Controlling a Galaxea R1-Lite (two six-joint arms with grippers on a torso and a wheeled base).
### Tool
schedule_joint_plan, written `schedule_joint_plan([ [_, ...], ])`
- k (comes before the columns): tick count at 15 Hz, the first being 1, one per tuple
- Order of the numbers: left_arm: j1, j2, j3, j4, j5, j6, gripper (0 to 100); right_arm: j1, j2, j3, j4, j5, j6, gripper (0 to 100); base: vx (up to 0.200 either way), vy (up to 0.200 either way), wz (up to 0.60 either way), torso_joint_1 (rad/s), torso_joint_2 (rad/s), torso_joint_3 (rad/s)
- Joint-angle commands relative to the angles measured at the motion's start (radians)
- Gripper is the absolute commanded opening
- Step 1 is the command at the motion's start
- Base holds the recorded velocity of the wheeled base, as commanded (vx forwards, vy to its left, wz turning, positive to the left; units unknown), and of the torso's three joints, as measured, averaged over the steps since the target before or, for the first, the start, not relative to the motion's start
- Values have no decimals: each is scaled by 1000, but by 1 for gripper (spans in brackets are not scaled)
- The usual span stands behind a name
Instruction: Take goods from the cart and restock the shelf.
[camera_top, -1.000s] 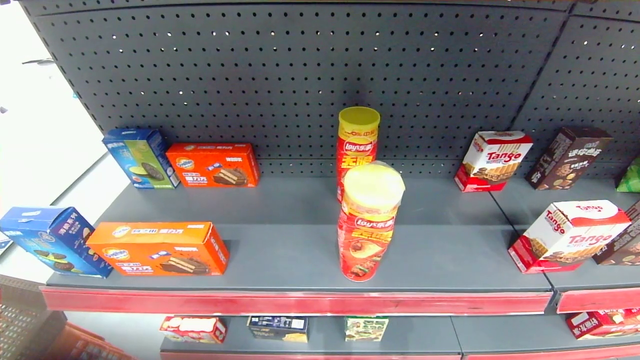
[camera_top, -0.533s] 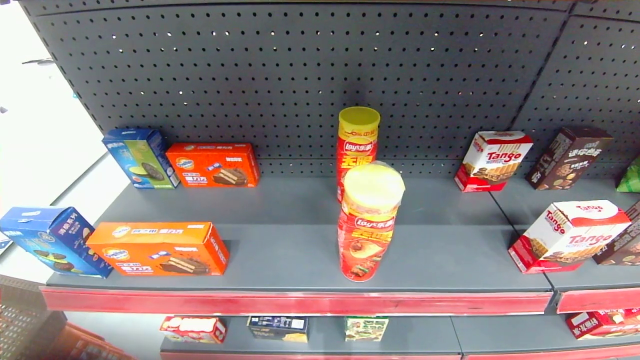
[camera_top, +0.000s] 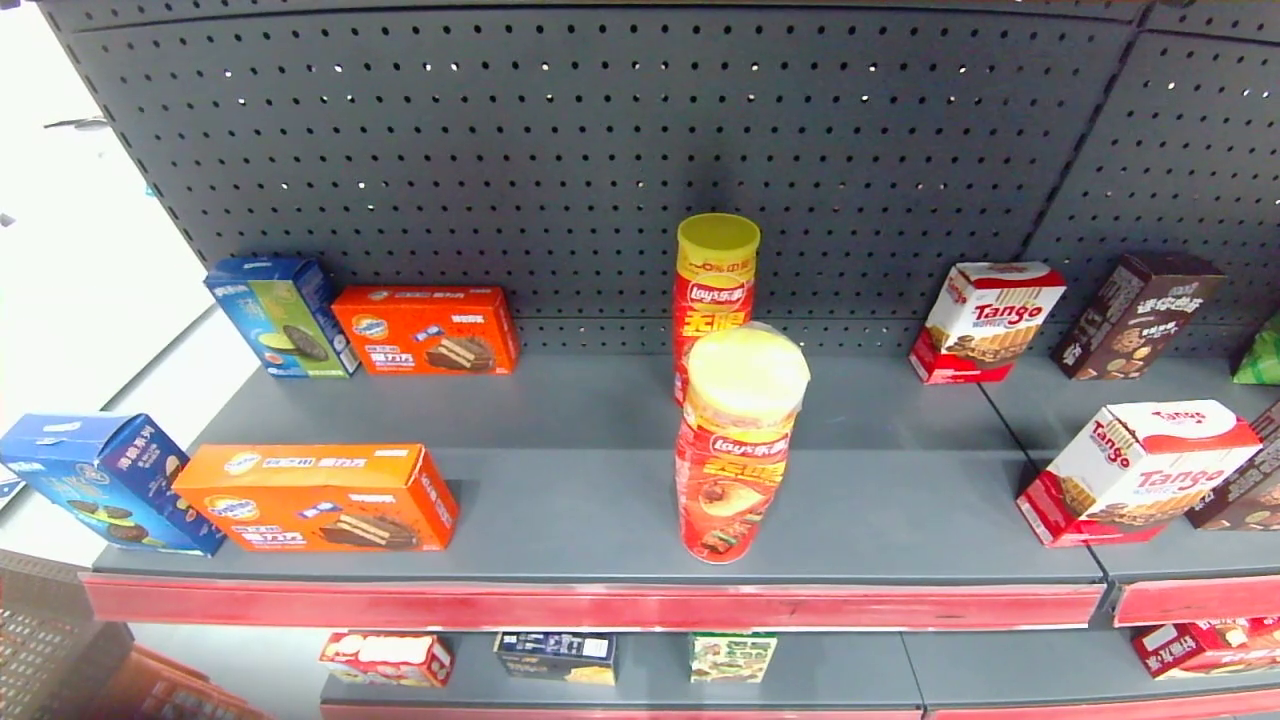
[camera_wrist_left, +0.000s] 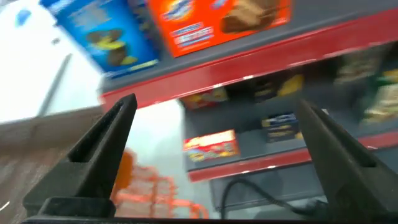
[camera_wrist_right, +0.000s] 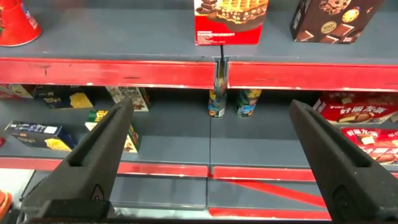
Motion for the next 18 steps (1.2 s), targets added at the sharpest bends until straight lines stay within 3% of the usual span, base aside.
schedule_joint_plan([
  [1,0,5,0,5,-84,-14,100,0,-10,0,0,0,-1,100,0,0,0,0,0,0],
  [3,0,5,-3,13,-133,-33,100,0,-10,0,0,0,-1,100,0,0,0,0,0,0],
  [5,0,5,-11,38,-145,-47,100,0,-10,0,0,0,-1,100,0,0,0,0,0,0],
  [6,0,5,-9,32,-129,-99,100,0,-10,0,0,0,-1,100,0,0,0,0,0,0],
  [7,2,5,-9,32,-84,-116,100,0,-10,0,0,0,-1,100,0,0,0,0,0,0],
  [9,2,5,-8,28,29,-77,100,0,-10,0,0,0,-1,100,0,0,0,0,0,0],
  [10,2,5,-6,19,68,-83,100,0,-10,0,0,0,-1,100,0,0,0,0,0,0],
  [11,91,5,0,-5,80,-111,100,0,-10,0,0,0,-1,100,0,0,0,0,0,0],
  [12,157,-2,0,-4,25,-120,100,0,-10,0,0,0,-1,100,0,0,0,0,0,0],
  [13,201,-45,0,-4,-110,-162,100,0,-10,0,0,0,-1,100,0,0,0,0,0,0],
  [14,187,-61,0,1,-202,-200,100,0,-10,0,0,0,-1,100,0,0,0,0,0,0],
  [15,169,-81,0,-1,-191,-209,100,0,-10,0,0,0,-1,100,0,0,0,0,0,0],
  [17,166,-94,0,2,115,-191,100,0,-10,0,0,0,-1,100,0,0,0,0,0,0],
  [18,166,-94,0,7,189,-182,100,0,-10,0,0,0,-1,100,0,0,0,0,0,0],
])
